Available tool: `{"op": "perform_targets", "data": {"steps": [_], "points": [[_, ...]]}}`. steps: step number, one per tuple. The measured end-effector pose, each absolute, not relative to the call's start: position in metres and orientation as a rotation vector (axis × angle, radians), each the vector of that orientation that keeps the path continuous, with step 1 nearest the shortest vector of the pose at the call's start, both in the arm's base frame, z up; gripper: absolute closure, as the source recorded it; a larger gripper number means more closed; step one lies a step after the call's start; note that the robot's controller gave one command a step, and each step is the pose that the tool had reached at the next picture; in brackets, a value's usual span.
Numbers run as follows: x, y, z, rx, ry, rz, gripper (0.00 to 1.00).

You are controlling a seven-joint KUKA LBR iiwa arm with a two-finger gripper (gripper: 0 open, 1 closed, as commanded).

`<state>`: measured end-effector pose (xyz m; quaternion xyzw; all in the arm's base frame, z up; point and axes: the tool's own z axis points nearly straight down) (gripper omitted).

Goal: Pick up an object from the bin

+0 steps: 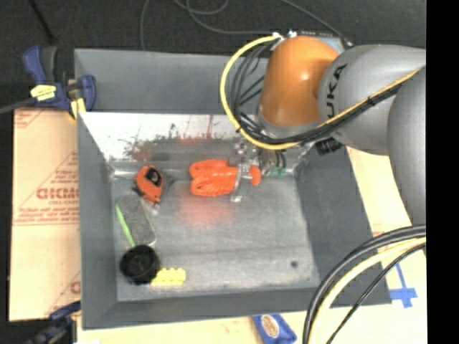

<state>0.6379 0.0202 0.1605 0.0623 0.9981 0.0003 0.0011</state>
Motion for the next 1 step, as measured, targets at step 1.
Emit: {"op": "perform_targets", "data": {"steps": [1], "points": [[0.6395, 0.02, 0.1717, 0.195, 3.127, 0.002, 1.0]]}}
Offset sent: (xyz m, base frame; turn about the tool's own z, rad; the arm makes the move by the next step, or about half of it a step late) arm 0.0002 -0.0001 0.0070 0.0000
